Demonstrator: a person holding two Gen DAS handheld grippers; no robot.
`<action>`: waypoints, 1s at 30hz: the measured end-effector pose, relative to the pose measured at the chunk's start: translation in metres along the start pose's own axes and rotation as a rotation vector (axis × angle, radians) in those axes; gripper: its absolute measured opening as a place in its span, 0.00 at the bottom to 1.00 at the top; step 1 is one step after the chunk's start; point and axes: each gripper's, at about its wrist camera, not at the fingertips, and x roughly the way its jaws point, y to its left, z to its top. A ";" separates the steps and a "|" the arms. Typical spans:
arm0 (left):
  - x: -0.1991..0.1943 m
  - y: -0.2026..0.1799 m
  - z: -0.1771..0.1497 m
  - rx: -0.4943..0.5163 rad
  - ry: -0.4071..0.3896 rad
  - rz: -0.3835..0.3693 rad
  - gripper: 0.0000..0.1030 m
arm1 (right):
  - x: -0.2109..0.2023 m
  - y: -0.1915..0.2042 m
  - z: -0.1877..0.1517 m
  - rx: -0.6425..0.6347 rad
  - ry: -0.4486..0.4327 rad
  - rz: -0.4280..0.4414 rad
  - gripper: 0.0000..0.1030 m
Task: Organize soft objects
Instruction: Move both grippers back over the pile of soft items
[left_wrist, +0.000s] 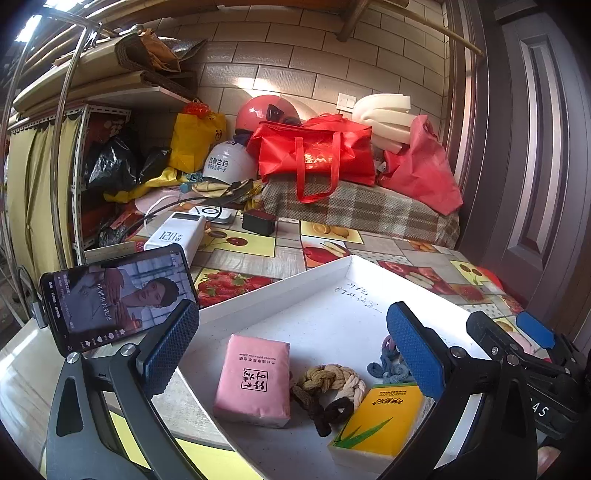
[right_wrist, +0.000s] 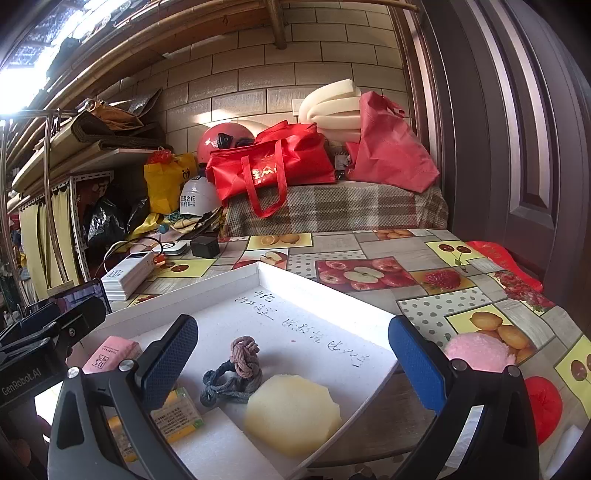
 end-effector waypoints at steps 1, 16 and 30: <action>0.000 0.001 0.000 -0.005 0.000 0.003 1.00 | 0.002 0.002 0.000 -0.011 0.011 0.004 1.00; -0.009 0.010 -0.001 -0.059 -0.039 0.050 1.00 | 0.029 -0.006 -0.002 0.116 0.129 0.015 1.00; -0.032 0.002 -0.014 -0.113 0.014 -0.138 1.00 | -0.085 -0.058 -0.011 0.087 -0.101 0.063 1.00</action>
